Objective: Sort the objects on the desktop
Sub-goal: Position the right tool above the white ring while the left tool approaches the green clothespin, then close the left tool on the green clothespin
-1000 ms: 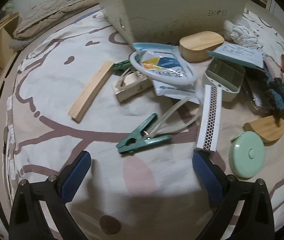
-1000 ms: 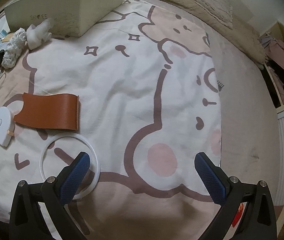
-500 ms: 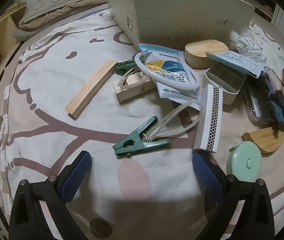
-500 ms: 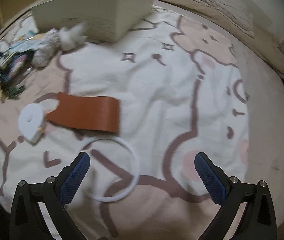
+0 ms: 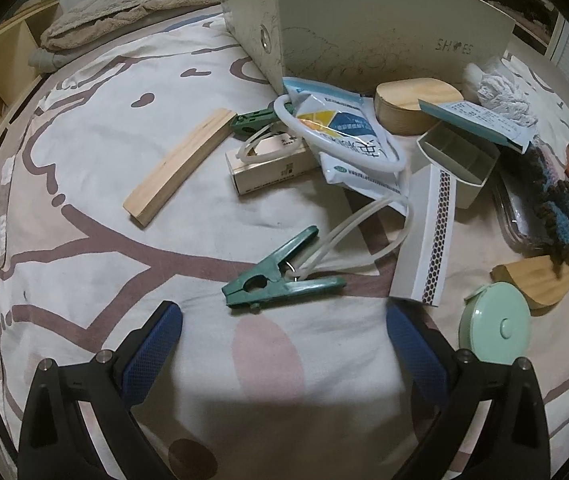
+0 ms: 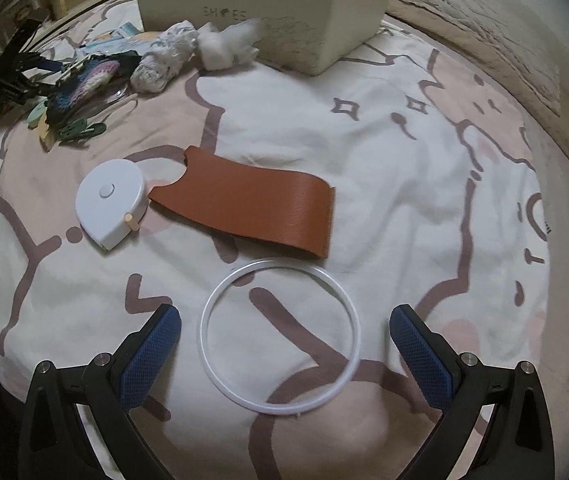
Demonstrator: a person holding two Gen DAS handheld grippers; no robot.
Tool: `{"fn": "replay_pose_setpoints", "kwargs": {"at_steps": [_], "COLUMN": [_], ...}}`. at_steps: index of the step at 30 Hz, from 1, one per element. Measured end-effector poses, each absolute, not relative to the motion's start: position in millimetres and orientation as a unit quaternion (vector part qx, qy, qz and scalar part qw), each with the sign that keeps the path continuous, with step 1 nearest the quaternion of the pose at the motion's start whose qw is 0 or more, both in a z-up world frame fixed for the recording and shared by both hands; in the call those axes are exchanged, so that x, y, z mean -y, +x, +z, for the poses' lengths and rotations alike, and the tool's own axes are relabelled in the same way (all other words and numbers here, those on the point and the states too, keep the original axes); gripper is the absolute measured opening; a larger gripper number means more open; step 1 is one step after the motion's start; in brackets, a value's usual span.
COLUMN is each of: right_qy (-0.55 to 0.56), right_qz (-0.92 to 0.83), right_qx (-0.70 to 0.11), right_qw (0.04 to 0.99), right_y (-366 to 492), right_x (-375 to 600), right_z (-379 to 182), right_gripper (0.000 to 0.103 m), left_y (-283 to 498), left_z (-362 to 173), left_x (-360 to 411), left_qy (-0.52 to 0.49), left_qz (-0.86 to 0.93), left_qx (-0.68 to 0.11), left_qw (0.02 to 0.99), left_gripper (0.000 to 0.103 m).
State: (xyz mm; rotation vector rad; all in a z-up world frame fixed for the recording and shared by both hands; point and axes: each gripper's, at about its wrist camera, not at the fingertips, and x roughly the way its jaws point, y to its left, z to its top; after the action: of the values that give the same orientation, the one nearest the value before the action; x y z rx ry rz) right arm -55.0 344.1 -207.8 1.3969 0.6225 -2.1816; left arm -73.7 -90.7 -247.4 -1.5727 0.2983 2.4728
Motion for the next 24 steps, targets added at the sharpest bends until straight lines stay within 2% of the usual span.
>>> {"fn": "replay_pose_setpoints", "kwargs": {"at_steps": [12,24], "right_qy": [0.493,0.480], "right_qz": [-0.816,-0.825], "right_qx": [-0.169,-0.158], "right_qw": [0.249,0.253], "right_y": [-56,-52], "right_x": [-358,-361], "right_z": [-223,-225], "right_gripper": [0.103,0.103], "left_y": [-72,-76], "left_z": [-246,-238], "left_x": [94,103], "left_qy": [-0.527,-0.520], "left_qz": [0.839,0.847], "left_qx": [-0.097,-0.060], "left_qw": [0.099,0.088], "left_gripper": [0.103,0.101]}}
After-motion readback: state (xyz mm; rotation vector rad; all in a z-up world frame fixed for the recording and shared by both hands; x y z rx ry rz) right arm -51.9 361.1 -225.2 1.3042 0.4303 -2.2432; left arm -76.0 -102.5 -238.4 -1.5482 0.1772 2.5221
